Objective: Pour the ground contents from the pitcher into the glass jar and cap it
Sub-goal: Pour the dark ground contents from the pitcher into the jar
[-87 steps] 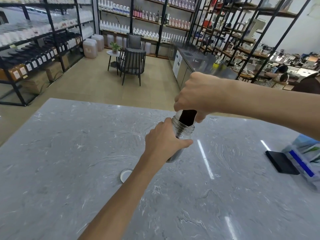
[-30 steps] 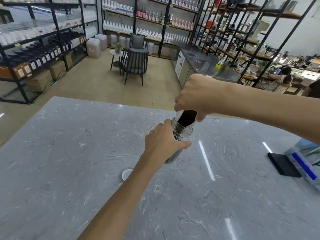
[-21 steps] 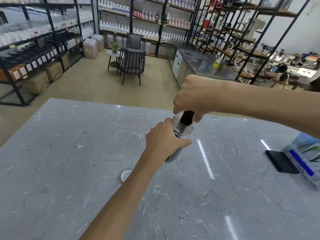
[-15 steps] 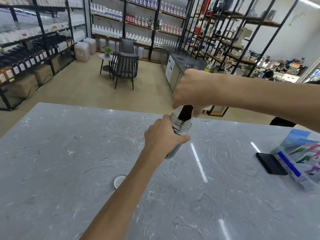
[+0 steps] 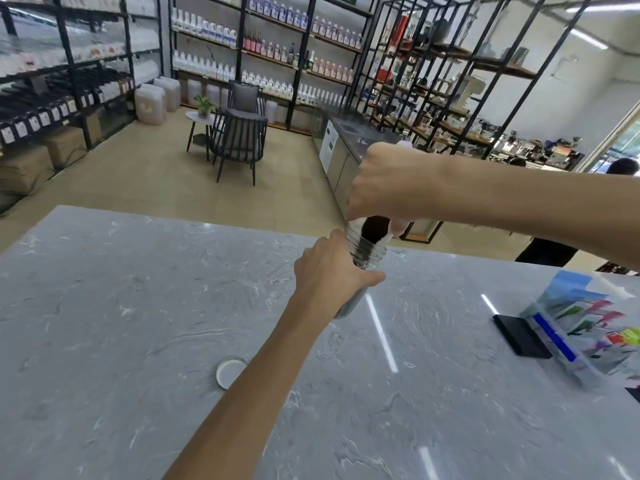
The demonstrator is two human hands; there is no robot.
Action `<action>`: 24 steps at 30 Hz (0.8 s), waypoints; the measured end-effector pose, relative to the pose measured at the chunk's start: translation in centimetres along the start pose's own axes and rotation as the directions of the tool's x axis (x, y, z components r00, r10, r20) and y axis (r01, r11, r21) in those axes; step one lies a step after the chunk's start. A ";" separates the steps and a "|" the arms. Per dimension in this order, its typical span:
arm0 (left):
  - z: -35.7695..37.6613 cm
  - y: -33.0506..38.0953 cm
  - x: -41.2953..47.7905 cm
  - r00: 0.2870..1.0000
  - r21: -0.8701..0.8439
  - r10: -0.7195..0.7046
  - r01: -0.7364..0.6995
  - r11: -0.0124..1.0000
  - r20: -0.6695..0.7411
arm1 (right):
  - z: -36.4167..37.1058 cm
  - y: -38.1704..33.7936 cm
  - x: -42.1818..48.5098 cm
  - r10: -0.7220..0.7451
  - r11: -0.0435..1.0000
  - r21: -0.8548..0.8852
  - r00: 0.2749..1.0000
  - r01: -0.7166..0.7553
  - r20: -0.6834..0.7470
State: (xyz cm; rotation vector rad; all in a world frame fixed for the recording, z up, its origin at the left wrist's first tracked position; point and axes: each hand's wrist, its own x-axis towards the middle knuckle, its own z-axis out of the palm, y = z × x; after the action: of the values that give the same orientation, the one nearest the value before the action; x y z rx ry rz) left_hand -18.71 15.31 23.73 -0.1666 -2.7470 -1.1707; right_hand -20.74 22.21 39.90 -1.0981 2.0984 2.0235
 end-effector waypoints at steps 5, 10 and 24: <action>-0.4 0.0 0.0 1.000 -0.006 0.002 -0.002 1.000 0.002 | -0.5 0.2 -0.2 -0.014 1.000 0.000 1.000 0.014 0.011; -0.8 0.0 0.0 1.000 -0.055 0.004 -0.005 0.998 -0.005 | -1.0 0.7 -0.3 -0.009 1.000 0.013 1.000 0.009 -0.002; -1.5 -0.5 0.3 1.000 -0.034 -0.014 0.014 0.999 -0.003 | -1.4 0.3 -0.2 -0.015 1.000 -0.009 1.000 0.015 -0.003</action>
State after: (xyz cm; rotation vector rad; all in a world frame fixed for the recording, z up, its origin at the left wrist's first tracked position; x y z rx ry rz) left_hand -18.91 13.90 24.40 -0.1501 -2.7312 -1.2201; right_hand -20.10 21.00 40.48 -1.1156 2.0783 2.0281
